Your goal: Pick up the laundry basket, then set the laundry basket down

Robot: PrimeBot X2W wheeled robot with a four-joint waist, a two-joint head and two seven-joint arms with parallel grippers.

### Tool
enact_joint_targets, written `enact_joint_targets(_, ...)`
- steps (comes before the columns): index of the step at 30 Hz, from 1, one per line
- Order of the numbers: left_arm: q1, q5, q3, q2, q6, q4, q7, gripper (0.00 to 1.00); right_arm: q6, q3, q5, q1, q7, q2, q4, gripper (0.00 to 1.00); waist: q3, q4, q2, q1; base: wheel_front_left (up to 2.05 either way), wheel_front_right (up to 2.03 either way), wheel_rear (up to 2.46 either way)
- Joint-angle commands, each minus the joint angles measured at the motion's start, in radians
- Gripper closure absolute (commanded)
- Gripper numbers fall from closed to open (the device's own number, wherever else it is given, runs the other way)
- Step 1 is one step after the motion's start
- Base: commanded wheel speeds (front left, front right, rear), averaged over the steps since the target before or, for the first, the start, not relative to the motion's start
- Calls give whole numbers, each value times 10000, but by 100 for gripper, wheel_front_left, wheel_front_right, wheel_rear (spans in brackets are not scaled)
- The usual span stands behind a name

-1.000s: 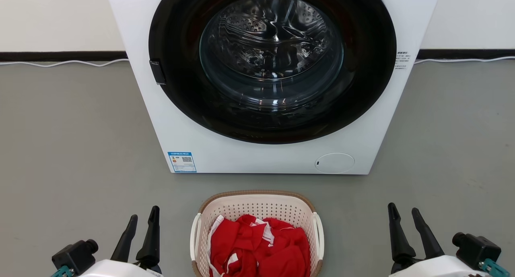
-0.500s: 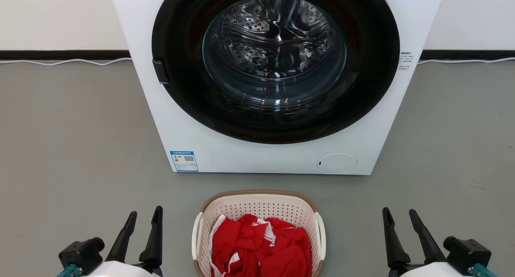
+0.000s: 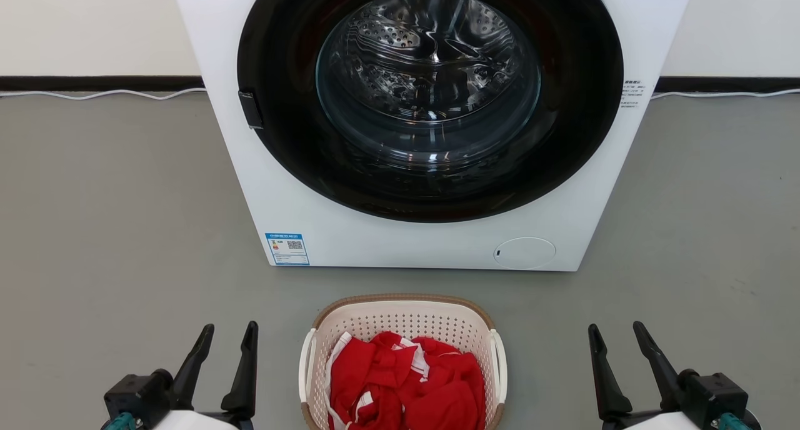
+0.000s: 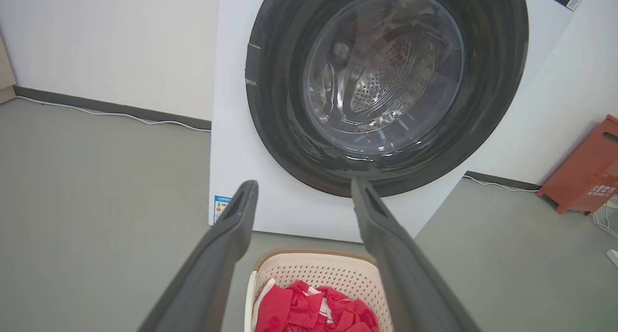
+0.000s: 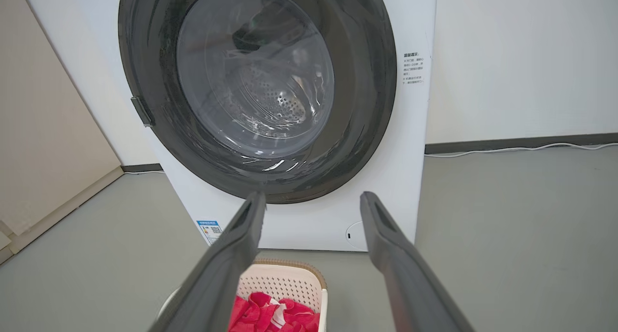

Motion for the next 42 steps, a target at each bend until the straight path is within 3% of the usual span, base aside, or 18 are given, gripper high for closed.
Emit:
enact_joint_targets(1,-175,290,273,183,-55,-307,-153,0,71,235,-329,-131,-213,-127,-201,0,-5,-4,0,0,0,0,0)
enact_joint_targets(32,-211,362,352,205,-58,-150,-235,0,73,130,-342,-230,-295,-131,227,0,205,-25,0,0,0,0,0)
enact_joint_targets(42,-542,190,348,206,-58,-309,-235,0,73,208,-164,-964,-295,-131,575,0,1054,8,0,0,0,0,0)
